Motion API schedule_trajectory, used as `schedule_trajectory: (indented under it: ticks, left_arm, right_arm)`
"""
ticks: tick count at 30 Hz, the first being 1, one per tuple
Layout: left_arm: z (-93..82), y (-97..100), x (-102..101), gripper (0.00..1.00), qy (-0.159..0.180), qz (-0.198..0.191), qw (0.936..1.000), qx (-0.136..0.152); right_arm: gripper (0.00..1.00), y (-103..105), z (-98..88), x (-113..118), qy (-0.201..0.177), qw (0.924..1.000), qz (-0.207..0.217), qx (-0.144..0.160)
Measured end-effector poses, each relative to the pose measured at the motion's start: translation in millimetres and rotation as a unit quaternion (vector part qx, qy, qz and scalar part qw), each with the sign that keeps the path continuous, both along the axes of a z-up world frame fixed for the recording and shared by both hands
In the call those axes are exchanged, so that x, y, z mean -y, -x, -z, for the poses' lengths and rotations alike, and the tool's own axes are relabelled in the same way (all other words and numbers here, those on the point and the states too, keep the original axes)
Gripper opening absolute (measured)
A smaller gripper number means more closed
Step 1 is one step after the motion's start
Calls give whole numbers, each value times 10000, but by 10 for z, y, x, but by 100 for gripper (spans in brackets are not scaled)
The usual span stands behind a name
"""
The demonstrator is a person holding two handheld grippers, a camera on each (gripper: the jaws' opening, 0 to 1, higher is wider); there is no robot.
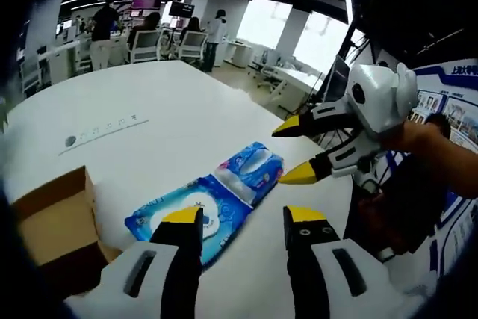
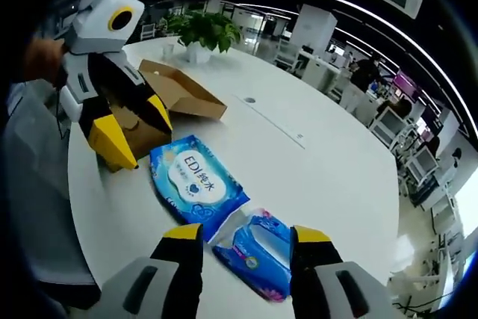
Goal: Operate the shoe box by opening the lid, removing the specified soft item, and placing it in the target area until the item is outside and the box remains undamaged.
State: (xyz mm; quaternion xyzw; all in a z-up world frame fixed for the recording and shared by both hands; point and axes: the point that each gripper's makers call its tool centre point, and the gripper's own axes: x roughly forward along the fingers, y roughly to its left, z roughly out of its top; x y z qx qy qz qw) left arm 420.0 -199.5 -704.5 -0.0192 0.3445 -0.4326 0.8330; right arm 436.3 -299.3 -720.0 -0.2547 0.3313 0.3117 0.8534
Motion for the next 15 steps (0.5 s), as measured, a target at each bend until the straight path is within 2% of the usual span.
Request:
schedule_trajectory:
  ticks: [6, 12, 15]
  left_arm:
    - [-42, 31, -210, 49, 12, -168, 9999, -4]
    - [-105, 40, -395, 54, 9, -305, 9995, 33]
    - [-152, 51, -477, 59, 40, -361, 9993, 42]
  right_arm:
    - [51, 5, -32, -206, -61, 10000, -62, 1]
    - [53, 42, -68, -396, -155, 9998, -153, -7]
    - [54, 71, -77, -490, -195, 9996, -197, -15]
